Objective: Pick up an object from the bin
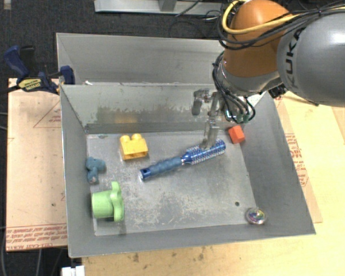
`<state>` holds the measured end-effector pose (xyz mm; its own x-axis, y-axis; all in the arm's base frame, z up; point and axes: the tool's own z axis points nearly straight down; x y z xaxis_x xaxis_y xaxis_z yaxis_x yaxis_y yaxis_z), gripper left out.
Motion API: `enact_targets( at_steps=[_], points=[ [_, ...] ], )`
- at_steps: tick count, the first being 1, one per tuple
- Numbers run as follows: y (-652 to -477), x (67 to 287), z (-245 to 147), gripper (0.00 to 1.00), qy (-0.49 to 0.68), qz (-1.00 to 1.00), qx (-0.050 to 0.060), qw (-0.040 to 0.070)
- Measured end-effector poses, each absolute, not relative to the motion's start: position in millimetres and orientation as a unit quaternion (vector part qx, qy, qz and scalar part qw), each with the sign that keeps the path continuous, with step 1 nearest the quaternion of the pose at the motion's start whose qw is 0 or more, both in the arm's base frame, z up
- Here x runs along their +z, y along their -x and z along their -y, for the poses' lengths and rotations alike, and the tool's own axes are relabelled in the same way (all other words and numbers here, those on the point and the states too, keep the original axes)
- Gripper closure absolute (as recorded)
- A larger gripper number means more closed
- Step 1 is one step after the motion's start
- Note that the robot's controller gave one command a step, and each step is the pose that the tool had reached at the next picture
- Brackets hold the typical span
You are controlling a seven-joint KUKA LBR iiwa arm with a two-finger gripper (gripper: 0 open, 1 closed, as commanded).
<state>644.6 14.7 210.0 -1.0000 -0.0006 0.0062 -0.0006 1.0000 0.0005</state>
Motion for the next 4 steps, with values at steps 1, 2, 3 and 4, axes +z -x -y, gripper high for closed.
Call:
enact_targets(
  at_steps=[1, 2, 3, 4],
  points=[
    [-598.0, 66, -7, 0.0, -0.051, 0.999, 0.0, 0.003],
    [-619.3, 101, -12, 0.0, -0.103, 0.995, 0.0, -0.003],
    [-611.4, 100, -5, 0.0, -0.071, 0.997, -0.001, -0.001],
    [-616.9, 68, 3, 0.0, -0.058, 0.998, -0.001, 0.0]
  ],
)
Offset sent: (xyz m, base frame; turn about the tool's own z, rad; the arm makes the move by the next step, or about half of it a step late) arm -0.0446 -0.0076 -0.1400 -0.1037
